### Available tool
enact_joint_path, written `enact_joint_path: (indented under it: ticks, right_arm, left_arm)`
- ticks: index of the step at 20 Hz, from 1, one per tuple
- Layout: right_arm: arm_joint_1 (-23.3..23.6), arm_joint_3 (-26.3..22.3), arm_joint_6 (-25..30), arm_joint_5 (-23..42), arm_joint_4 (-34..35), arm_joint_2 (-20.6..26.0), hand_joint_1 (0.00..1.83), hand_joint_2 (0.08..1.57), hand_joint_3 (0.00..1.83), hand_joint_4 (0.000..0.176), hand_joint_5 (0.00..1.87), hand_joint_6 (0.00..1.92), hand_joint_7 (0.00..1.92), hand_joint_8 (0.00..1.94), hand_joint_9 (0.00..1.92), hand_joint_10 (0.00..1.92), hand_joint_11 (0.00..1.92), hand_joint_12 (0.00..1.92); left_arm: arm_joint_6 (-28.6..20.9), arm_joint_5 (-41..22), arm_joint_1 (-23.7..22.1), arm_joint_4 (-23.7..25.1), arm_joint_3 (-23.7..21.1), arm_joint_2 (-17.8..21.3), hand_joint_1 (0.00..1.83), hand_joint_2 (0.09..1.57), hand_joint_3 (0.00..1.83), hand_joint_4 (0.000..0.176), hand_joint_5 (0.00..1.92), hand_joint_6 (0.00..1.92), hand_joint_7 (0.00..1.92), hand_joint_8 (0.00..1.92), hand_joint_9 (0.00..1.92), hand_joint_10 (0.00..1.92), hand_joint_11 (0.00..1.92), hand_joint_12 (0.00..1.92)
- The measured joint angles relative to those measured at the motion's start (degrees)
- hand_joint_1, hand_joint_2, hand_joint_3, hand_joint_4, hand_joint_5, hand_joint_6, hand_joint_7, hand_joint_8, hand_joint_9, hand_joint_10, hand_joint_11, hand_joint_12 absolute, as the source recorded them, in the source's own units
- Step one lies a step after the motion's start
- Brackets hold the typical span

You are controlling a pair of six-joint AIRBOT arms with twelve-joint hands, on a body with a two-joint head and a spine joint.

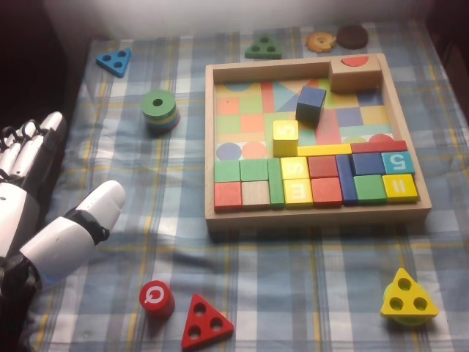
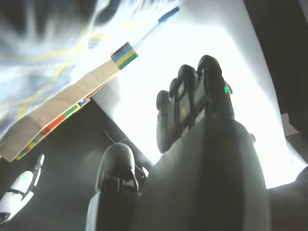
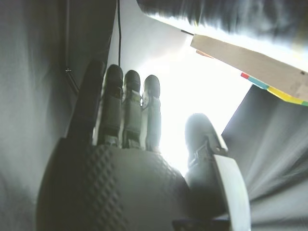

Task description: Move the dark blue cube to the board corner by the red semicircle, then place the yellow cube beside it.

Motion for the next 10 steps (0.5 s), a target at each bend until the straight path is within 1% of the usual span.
enact_joint_path:
  ticks: [2,3,4,5,6,7,8,9,10]
  right_arm:
    - [0.0,0.1,0.5,0.0,-0.5,0.0,0.00,1.37,0.01,0.065,0.21,0.00,0.10,0.00,0.00,0.00,0.00,0.00]
    - [0.0,0.6,1.7,-0.1,-1.5,0.0,0.00,1.37,0.01,0.068,0.22,0.00,0.11,0.01,0.02,0.01,0.00,0.00]
    - [0.0,1.1,2.4,-0.1,-2.5,0.2,0.00,1.33,0.00,0.064,0.21,0.00,0.11,0.00,0.02,0.01,0.00,0.00]
    - [0.0,1.6,4.4,-0.4,-4.4,1.0,0.00,1.32,0.00,0.063,0.21,0.00,0.11,0.00,0.02,0.01,0.00,0.00]
    - [0.0,1.7,4.6,-1.0,-5.9,1.9,0.00,1.22,0.00,0.076,0.19,0.00,0.08,0.00,0.00,0.00,0.00,0.00]
    - [0.1,1.9,4.7,-1.7,-7.4,3.0,0.00,1.19,0.00,0.059,0.19,0.00,0.09,0.01,0.00,0.00,0.00,0.00]
    - [1.1,2.6,4.8,-3.2,-9.4,4.3,0.00,1.19,0.00,0.056,0.18,0.00,0.08,0.00,0.00,0.00,0.00,0.00]
    - [2.4,4.2,6.8,-5.2,-12.3,5.7,0.00,1.17,0.00,0.066,0.19,0.00,0.09,0.00,0.00,0.00,0.00,0.00]
    - [3.2,5.8,9.9,-6.3,-15.1,6.3,0.00,1.16,0.00,0.078,0.19,0.00,0.08,0.00,0.00,0.00,0.00,0.00]
  left_arm:
    - [0.0,0.1,0.0,0.1,0.0,0.0,0.00,1.01,0.03,0.082,0.02,0.00,0.00,0.00,0.00,0.00,0.00,0.00]
    - [0.0,0.0,0.0,0.0,0.0,0.0,0.00,1.01,0.03,0.089,0.01,0.00,0.00,0.00,0.00,0.00,0.00,0.00]
    - [0.0,0.1,0.0,0.2,0.0,0.0,0.00,1.02,0.03,0.082,0.01,0.00,0.00,0.00,0.00,0.00,0.00,0.00]
    - [0.0,0.1,0.0,0.4,0.0,0.0,0.00,1.02,0.03,0.081,0.01,0.00,0.00,0.00,0.00,0.00,0.00,0.00]
    - [0.0,0.2,-0.3,0.4,0.0,0.0,0.00,0.99,0.02,0.093,0.00,0.00,0.00,0.00,0.00,0.00,0.00,0.00]
    - [0.0,0.3,-0.5,0.5,0.0,0.1,0.00,1.02,0.03,0.076,0.02,0.01,0.00,0.00,0.00,0.00,0.00,0.00]
    - [0.0,0.5,-0.6,0.7,0.0,0.2,0.00,1.01,0.02,0.083,0.02,0.01,0.00,0.00,0.00,0.00,0.00,0.00]
    - [0.0,1.2,-0.9,1.0,0.3,0.4,0.00,1.01,0.02,0.086,0.04,0.02,0.01,0.00,0.00,0.00,0.00,0.00]
    - [0.0,1.4,-1.0,1.0,0.3,0.4,0.00,0.98,0.01,0.107,0.02,0.01,0.00,0.00,0.00,0.00,0.00,0.00]
